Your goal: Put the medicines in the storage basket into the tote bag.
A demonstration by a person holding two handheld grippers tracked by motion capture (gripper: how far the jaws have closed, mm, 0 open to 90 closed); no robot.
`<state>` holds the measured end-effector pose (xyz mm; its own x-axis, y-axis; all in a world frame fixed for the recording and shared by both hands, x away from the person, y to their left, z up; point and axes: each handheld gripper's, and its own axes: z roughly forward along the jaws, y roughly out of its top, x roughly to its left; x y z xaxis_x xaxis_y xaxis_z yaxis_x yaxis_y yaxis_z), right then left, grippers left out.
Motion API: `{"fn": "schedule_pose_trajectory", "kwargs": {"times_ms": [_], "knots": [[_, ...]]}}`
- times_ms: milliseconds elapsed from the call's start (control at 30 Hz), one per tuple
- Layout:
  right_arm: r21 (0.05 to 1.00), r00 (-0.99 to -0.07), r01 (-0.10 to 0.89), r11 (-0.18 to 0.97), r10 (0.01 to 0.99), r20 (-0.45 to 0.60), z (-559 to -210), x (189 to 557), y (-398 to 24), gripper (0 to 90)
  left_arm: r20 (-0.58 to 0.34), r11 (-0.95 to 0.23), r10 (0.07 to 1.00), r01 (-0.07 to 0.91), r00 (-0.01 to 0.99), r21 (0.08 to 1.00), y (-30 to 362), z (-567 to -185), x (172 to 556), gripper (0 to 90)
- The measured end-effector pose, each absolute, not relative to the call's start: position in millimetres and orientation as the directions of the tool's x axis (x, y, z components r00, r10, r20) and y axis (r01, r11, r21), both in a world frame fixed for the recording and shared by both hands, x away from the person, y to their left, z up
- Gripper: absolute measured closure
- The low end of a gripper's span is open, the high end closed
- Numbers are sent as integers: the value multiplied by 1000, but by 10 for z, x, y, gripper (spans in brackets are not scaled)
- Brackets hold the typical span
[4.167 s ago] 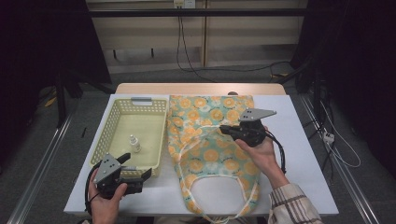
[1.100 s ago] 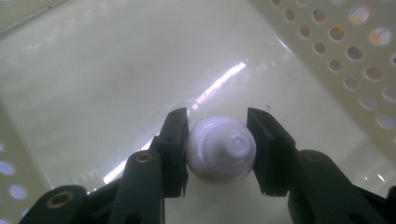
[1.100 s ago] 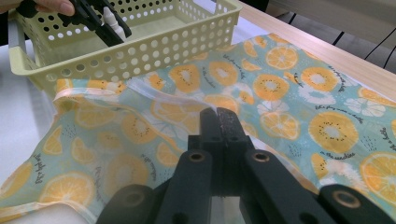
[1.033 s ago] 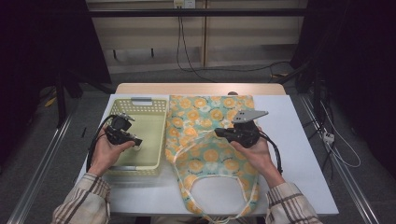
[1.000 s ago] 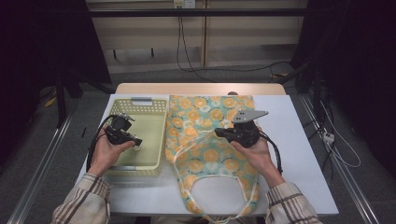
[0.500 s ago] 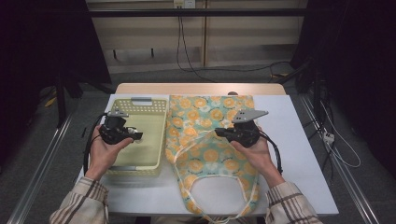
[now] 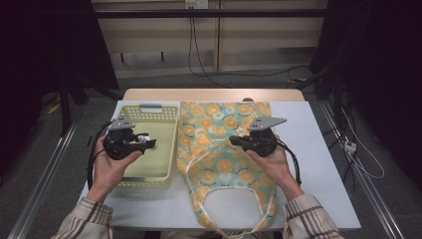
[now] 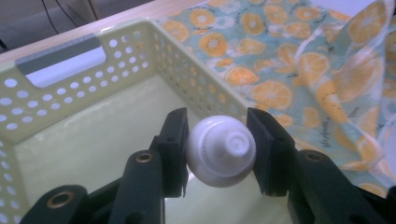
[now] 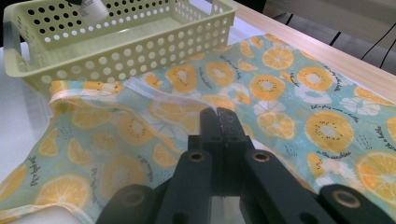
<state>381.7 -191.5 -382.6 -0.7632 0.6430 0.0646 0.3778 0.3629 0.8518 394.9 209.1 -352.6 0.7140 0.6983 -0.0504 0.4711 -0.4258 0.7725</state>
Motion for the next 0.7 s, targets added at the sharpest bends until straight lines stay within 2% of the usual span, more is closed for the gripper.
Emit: {"fn": "schedule_pose_trajectory", "kwargs": {"times_ms": [700], "knots": [[857,-765,369,360,642,60,-3807,3808,-1922,900,-58,-432,581,368,812,823,1607,-3332,3626,604]]}}
